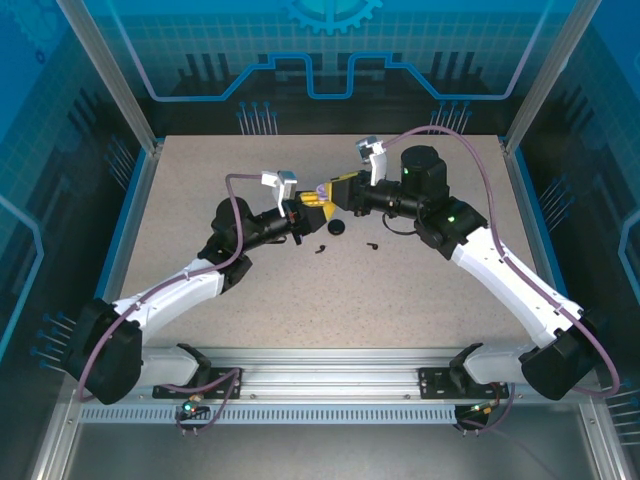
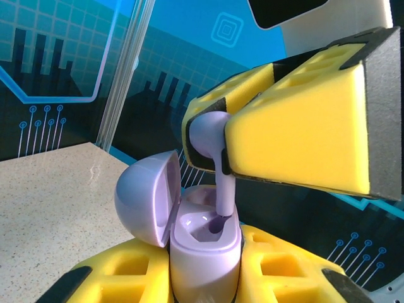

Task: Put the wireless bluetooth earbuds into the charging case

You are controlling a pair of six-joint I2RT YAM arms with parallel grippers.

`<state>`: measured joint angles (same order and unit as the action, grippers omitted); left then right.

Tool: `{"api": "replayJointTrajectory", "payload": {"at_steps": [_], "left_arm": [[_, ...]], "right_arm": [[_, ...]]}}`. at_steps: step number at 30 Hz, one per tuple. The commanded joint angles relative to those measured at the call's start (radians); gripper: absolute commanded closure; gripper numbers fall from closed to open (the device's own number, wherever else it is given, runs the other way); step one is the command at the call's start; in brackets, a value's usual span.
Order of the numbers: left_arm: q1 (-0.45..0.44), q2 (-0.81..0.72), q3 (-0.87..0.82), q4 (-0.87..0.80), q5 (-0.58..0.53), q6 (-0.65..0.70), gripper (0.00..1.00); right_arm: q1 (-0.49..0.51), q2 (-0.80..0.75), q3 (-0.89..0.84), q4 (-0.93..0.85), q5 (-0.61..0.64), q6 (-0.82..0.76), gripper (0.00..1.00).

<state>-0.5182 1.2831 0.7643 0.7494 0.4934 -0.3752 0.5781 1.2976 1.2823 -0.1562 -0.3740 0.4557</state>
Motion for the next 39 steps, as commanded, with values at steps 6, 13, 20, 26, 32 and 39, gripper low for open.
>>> {"api": "replayJointTrajectory", "payload": {"at_steps": [6, 13, 20, 26, 32, 39], "left_arm": [[-0.012, -0.018, 0.039, 0.010, -0.018, 0.021, 0.89], [-0.012, -0.022, 0.040, 0.012, -0.030, 0.016, 0.89], [-0.012, -0.038, 0.034, 0.010, -0.043, 0.017, 0.89], [-0.012, -0.032, 0.043, 0.013, -0.038, -0.001, 0.89], [-0.012, -0.022, 0.049, 0.015, -0.037, -0.011, 0.89], [-0.015, -0.001, 0.060, -0.040, -0.026, 0.012, 0.89]], "right_arm": [[0.022, -0.011, 0.004, 0.009, 0.005, -0.009, 0.75], [0.025, -0.011, 0.002, -0.006, 0.007, -0.020, 0.75], [0.027, -0.018, -0.006, -0.024, 0.024, -0.035, 0.75], [0.031, -0.035, -0.023, -0.009, 0.059, -0.036, 0.75], [0.033, -0.032, -0.024, 0.008, 0.061, -0.021, 0.75], [0.035, -0.032, -0.025, 0.038, 0.068, -0.006, 0.75]]}}
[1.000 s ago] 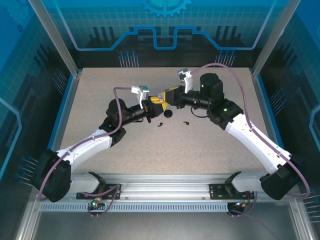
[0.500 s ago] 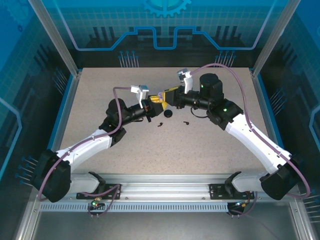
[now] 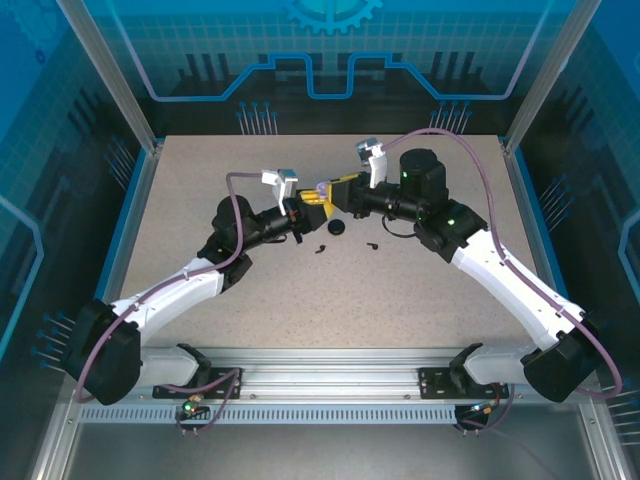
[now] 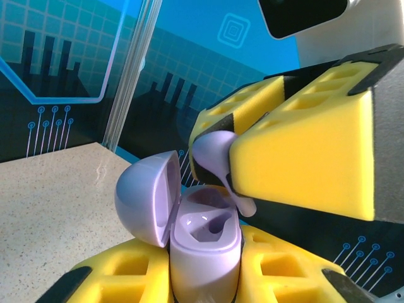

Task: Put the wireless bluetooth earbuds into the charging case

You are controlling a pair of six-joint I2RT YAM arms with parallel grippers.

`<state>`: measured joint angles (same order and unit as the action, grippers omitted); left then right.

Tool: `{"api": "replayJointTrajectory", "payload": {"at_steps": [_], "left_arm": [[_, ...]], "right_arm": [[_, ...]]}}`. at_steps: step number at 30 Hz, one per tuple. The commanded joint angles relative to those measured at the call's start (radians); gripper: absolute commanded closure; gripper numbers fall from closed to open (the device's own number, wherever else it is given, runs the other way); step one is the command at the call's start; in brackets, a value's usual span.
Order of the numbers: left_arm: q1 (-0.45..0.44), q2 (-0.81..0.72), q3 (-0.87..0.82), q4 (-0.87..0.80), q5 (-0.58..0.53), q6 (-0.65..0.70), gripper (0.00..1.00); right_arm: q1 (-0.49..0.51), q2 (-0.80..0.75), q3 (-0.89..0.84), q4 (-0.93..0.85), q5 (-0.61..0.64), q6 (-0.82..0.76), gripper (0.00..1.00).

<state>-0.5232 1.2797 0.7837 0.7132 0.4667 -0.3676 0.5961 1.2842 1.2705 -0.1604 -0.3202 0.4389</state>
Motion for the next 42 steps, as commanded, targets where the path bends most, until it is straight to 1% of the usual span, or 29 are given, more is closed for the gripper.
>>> {"api": "replayJointTrajectory", "payload": {"at_steps": [1, 12, 15, 19, 25, 29, 35, 38, 42], "left_arm": [[-0.011, 0.006, 0.041, 0.001, 0.000, 0.001, 0.89], [-0.021, 0.029, 0.069, 0.010, -0.002, -0.023, 0.89], [-0.021, 0.016, 0.071, -0.065, -0.040, 0.002, 0.89], [-0.021, -0.013, 0.072, -0.230, -0.123, 0.066, 0.90], [-0.020, -0.047, 0.026, -0.321, -0.183, 0.103, 0.89], [-0.005, -0.078, 0.000, -0.387, -0.220, 0.110, 0.89], [0.077, -0.151, -0.037, -0.431, -0.181, 0.082, 0.89], [0.121, -0.175, -0.041, -0.456, -0.136, 0.076, 0.88], [0.153, -0.199, -0.055, -0.470, -0.112, 0.070, 0.88]], "right_arm": [[0.017, -0.016, -0.012, 0.045, 0.014, 0.013, 0.75], [0.035, -0.022, -0.028, 0.067, 0.075, 0.011, 0.75], [0.036, -0.037, -0.036, 0.050, 0.114, -0.002, 0.75], [0.026, -0.063, -0.034, -0.019, 0.166, -0.030, 0.75], [-0.006, -0.095, -0.059, -0.059, 0.181, -0.031, 0.75], [-0.026, -0.086, -0.056, -0.138, 0.203, -0.042, 0.75], [-0.034, -0.023, -0.105, -0.250, 0.213, -0.066, 0.75], [-0.036, 0.021, -0.159, -0.256, 0.224, -0.050, 0.75], [-0.038, 0.109, -0.229, -0.215, 0.218, -0.035, 0.76]]}}
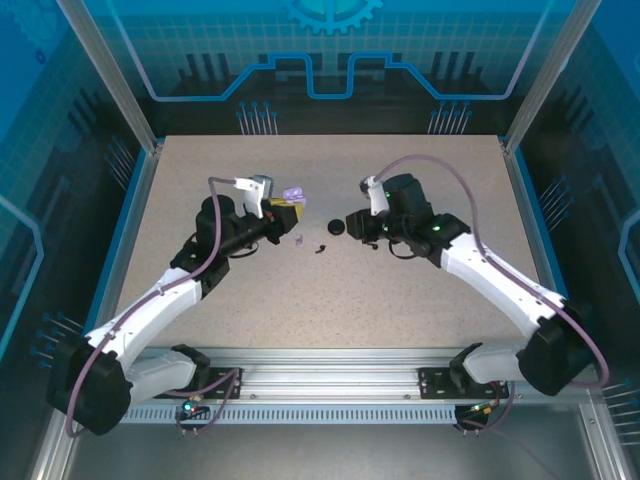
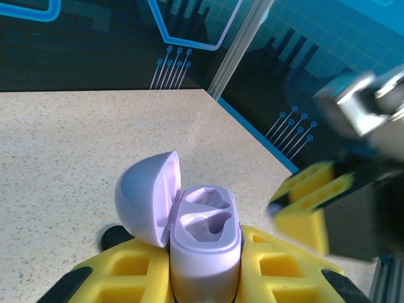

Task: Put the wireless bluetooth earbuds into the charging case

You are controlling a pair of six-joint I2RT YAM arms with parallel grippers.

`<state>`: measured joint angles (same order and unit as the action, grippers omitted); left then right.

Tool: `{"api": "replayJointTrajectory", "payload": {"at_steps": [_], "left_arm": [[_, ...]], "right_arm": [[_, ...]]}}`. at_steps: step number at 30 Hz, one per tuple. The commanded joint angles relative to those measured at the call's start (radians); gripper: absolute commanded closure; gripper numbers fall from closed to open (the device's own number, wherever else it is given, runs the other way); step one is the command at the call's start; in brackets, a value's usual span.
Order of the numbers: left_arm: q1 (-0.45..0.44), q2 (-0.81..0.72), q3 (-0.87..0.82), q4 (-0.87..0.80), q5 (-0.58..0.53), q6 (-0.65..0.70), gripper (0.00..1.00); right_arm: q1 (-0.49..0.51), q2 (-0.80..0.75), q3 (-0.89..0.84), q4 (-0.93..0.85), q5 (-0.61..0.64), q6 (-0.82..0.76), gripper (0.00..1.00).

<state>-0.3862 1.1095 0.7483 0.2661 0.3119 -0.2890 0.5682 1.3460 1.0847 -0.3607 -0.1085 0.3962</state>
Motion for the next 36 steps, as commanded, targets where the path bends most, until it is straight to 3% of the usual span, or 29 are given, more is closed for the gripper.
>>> {"api": "replayJointTrajectory", "payload": {"at_steps": [1, 16, 23, 29, 36], "left_arm": [[0.020, -0.034, -0.025, -0.024, 0.042, -0.009, 0.88], [0.024, -0.044, -0.056, -0.006, 0.048, -0.012, 0.88], [0.024, -0.043, -0.060, -0.005, 0.050, -0.009, 0.88], [0.024, -0.037, -0.055, -0.003, 0.050, -0.008, 0.88], [0.024, -0.035, -0.051, -0.004, 0.052, -0.007, 0.88]], "right_arm": [[-0.011, 0.074, -0.058, 0.005, 0.005, 0.014, 0.76], [-0.007, 0.400, -0.070, 0.097, 0.072, 0.027, 0.77], [-0.002, 0.463, -0.052, 0.093, 0.088, 0.027, 0.77], [0.002, 0.462, -0.040, 0.039, 0.105, -0.001, 0.65], [-0.001, 0.498, 0.068, -0.142, 0.098, -0.105, 0.53]]}}
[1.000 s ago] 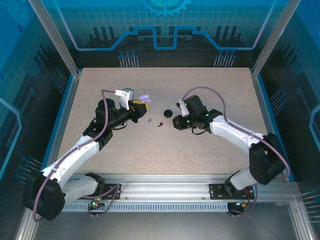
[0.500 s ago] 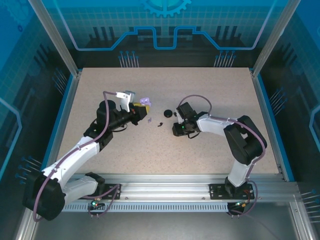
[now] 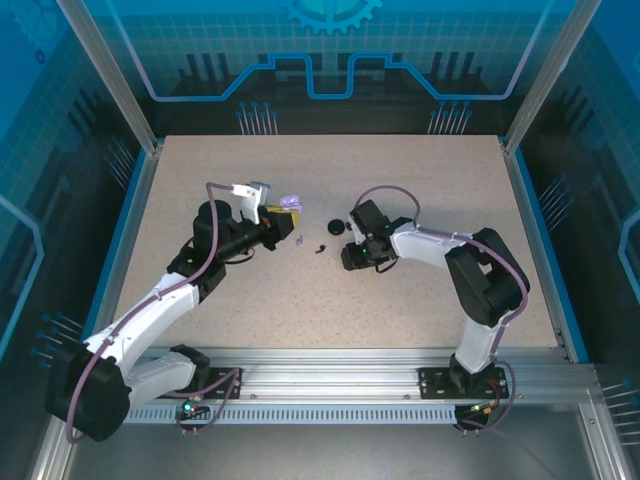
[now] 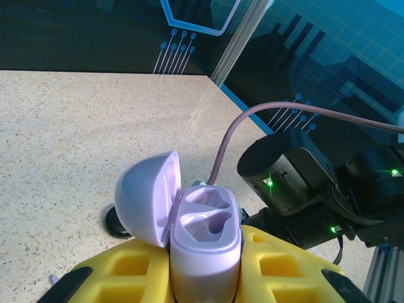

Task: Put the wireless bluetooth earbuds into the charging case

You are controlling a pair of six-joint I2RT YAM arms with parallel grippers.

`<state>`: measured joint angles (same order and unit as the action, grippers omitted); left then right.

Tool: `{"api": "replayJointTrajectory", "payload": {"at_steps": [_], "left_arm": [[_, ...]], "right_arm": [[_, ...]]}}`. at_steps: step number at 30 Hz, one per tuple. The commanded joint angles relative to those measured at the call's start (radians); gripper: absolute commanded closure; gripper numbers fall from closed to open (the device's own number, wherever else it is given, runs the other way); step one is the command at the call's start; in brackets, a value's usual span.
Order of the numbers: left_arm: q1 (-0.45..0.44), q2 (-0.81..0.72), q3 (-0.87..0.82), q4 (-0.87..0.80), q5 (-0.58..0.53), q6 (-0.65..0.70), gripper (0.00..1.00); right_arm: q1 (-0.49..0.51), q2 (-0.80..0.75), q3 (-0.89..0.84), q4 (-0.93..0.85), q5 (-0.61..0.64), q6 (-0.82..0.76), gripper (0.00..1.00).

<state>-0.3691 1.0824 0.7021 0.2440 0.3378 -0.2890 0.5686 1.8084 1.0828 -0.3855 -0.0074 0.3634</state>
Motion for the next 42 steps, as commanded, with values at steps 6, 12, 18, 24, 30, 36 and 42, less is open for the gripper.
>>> {"api": "replayJointTrajectory", "payload": {"at_steps": [6, 12, 18, 24, 30, 36, 42], "left_arm": [[0.007, -0.014, -0.003, 0.015, 0.023, -0.005, 0.88], [0.007, -0.017, -0.004, 0.014, 0.024, -0.006, 0.88], [0.007, -0.020, -0.004, 0.012, 0.021, -0.003, 0.88], [0.007, -0.021, -0.007, 0.012, 0.021, -0.004, 0.88], [0.007, -0.021, -0.008, 0.010, 0.021, -0.002, 0.88], [0.007, -0.022, -0.008, 0.011, 0.021, -0.002, 0.88], [0.007, -0.024, -0.010, 0.010, 0.020, -0.001, 0.88]], "right_arm": [[-0.012, 0.113, 0.225, -0.317, -0.031, -0.151, 0.49], [-0.013, 0.194, 0.351, -0.468, -0.049, -0.167, 0.50], [-0.012, 0.229, 0.398, -0.525, -0.034, -0.156, 0.53], [-0.007, 0.260, 0.431, -0.540, -0.043, -0.149, 0.58], [-0.005, 0.282, 0.454, -0.544, -0.039, -0.140, 0.60], [-0.003, 0.295, 0.475, -0.537, -0.032, -0.126, 0.63], [0.007, 0.317, 0.503, -0.550, -0.019, -0.119, 0.64]]}}
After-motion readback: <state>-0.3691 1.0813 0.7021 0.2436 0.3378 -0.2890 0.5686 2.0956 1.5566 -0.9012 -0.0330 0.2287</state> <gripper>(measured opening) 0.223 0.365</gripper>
